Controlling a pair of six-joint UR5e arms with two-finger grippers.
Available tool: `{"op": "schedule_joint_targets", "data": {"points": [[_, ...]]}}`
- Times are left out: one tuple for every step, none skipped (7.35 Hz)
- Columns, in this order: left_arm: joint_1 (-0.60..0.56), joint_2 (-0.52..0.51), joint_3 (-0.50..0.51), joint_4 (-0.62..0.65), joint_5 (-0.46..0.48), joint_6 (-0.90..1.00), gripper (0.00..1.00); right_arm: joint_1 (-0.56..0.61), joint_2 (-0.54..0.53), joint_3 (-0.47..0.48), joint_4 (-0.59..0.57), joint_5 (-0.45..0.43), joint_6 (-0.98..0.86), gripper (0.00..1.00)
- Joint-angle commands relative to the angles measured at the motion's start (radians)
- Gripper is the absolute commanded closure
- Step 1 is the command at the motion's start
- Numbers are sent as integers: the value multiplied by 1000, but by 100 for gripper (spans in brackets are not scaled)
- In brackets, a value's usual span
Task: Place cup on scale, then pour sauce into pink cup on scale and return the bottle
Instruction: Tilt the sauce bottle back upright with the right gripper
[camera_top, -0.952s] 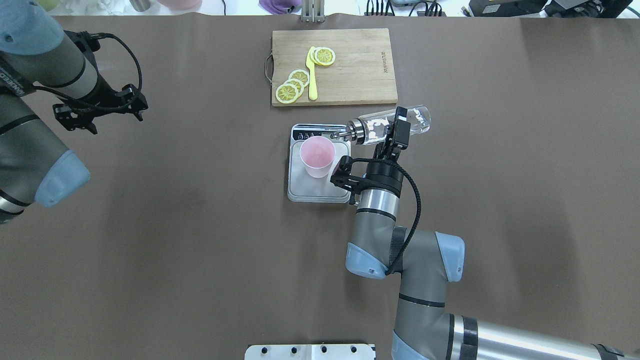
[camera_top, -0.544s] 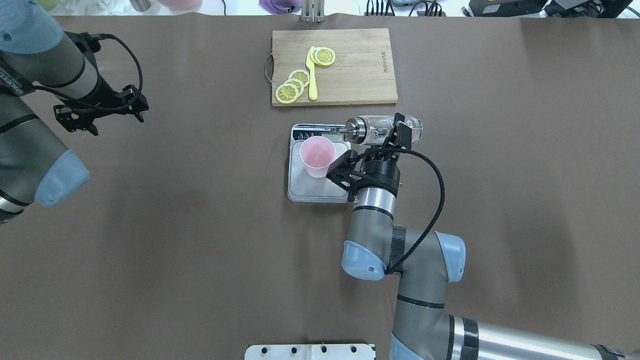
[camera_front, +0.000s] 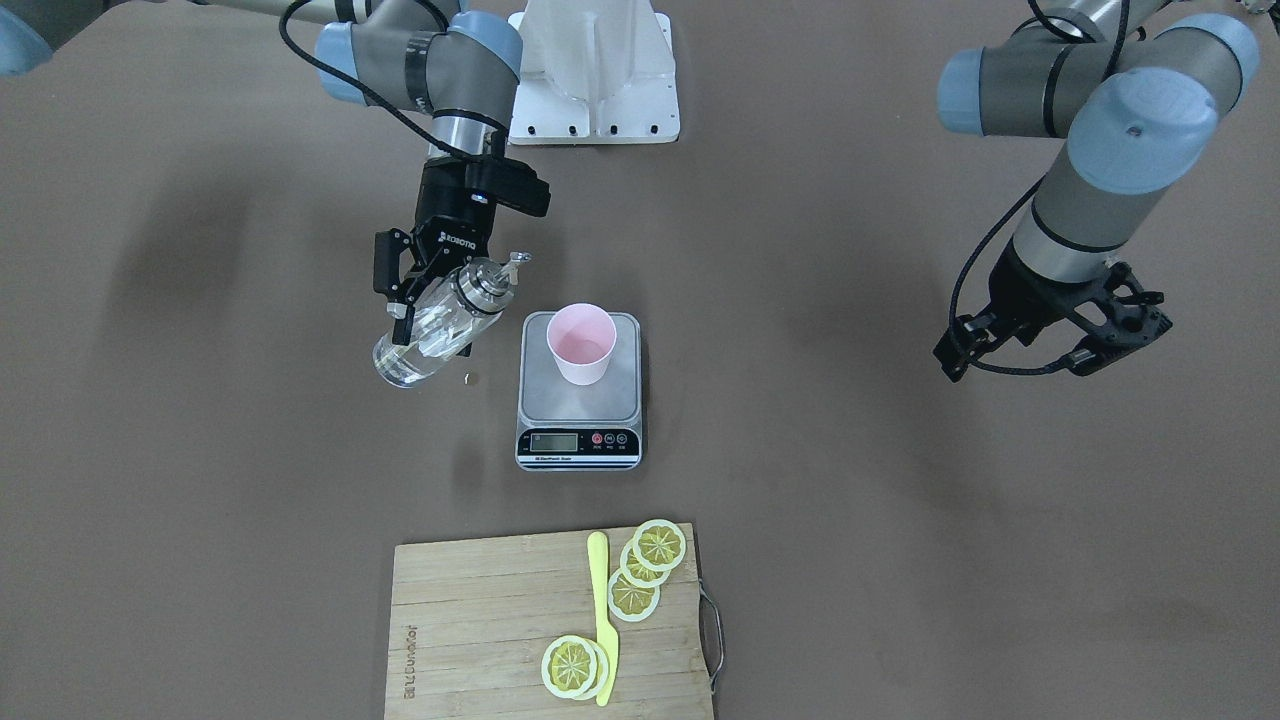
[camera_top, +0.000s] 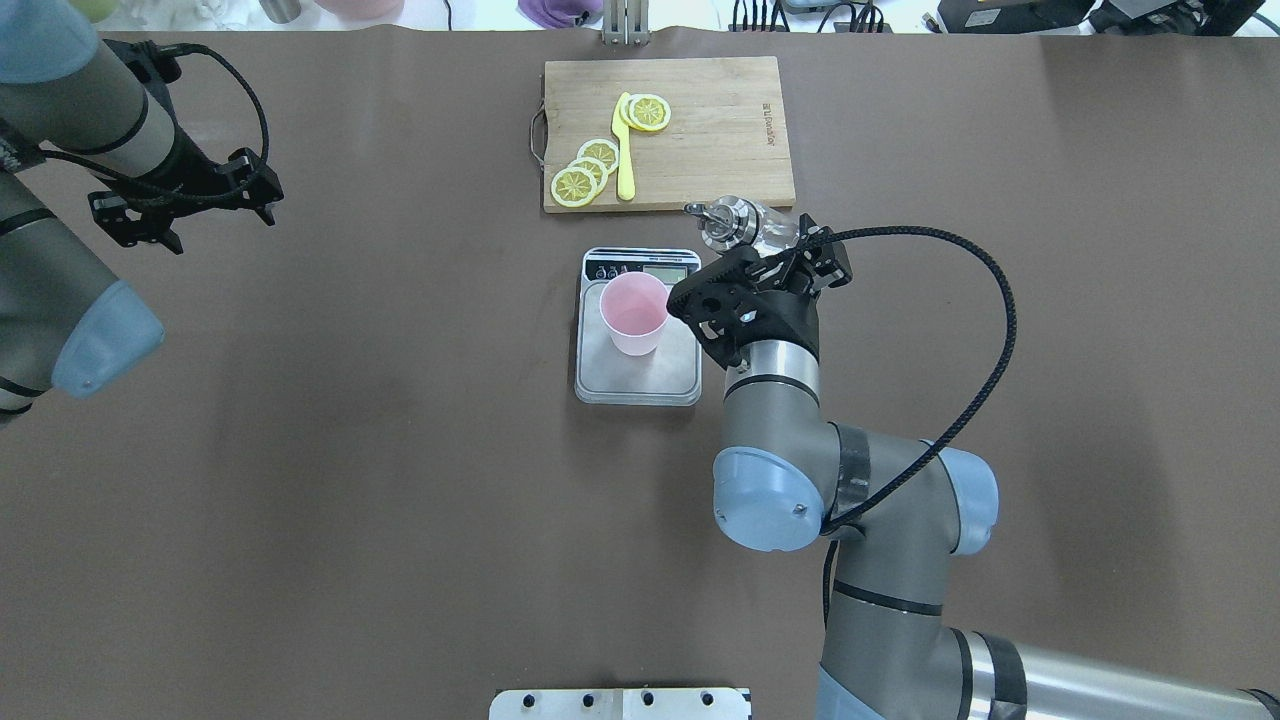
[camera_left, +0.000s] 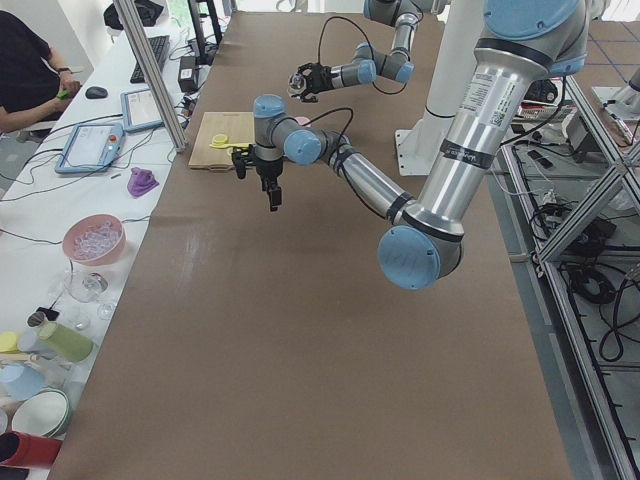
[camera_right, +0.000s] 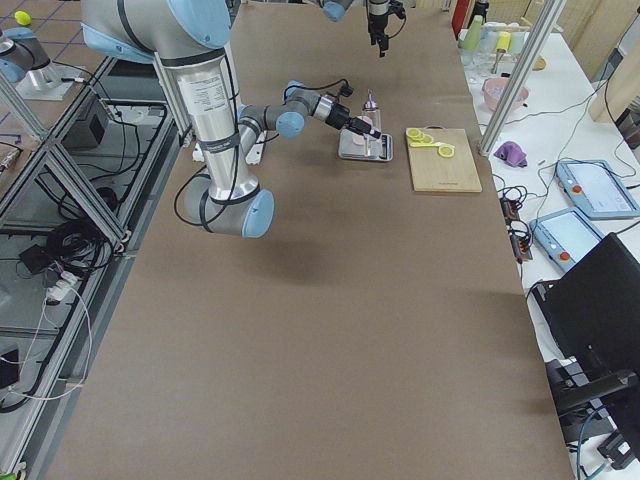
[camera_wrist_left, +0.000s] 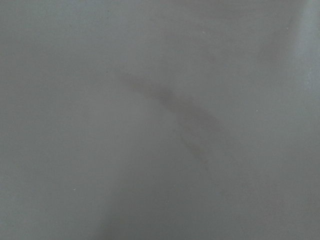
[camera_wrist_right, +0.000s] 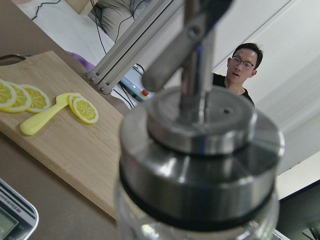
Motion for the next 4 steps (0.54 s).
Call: {"op": "schedule_joint_targets", "data": {"points": [[-8,-4,-3,1,0,1,2,77,-109,75,205,163,37,100],[-9,-12,-11,2,1,1,2,107,-171,77,292,222,89,100],[-9,-12,-15,2,3,2,2,134,-218,76,393,270,100,100],[-9,-14,-18,2,8,2,2,159,-272,63,482,314,182,100]]}}
